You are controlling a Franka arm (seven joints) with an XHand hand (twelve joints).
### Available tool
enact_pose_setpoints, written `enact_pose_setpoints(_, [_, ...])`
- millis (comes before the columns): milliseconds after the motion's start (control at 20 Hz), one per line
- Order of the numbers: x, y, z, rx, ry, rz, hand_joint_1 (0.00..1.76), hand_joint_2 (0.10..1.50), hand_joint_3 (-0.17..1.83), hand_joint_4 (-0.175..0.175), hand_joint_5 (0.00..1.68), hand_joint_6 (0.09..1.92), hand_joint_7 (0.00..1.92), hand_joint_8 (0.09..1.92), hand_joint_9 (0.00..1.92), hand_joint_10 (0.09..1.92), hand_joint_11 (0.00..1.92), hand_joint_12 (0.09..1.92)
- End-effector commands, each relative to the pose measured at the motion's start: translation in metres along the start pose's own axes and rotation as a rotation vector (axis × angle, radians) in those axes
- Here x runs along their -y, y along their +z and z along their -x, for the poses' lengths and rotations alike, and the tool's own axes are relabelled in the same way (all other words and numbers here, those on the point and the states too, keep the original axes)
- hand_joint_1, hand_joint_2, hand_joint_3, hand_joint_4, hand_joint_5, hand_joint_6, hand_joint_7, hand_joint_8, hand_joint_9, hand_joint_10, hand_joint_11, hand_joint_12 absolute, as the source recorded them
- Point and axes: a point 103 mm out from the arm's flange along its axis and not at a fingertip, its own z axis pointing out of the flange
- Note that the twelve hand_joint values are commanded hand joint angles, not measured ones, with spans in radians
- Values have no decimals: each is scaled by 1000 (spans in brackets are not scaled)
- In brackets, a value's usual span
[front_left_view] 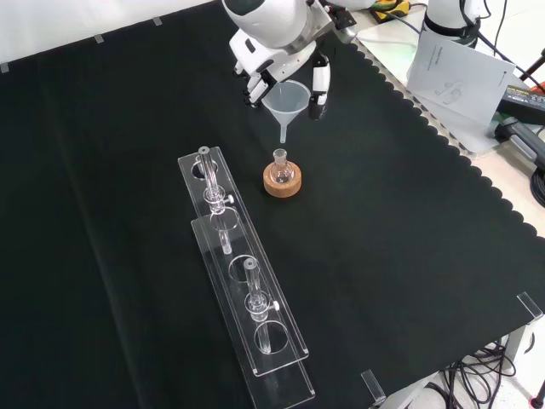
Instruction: Place the funnel on the round-bottom flask.
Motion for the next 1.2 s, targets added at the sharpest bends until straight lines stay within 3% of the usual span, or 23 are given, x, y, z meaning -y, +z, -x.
enact_pose_setpoints(50, [-6,6,0,8,-17,1,597,765,412,-66,502,700,696,813,1010,630,563,1304])
enact_pose_setpoints(1200, [-15,9,-9,13,-36,-3,597,763,419,-66,503,698,692,812,1007,632,566,1304])
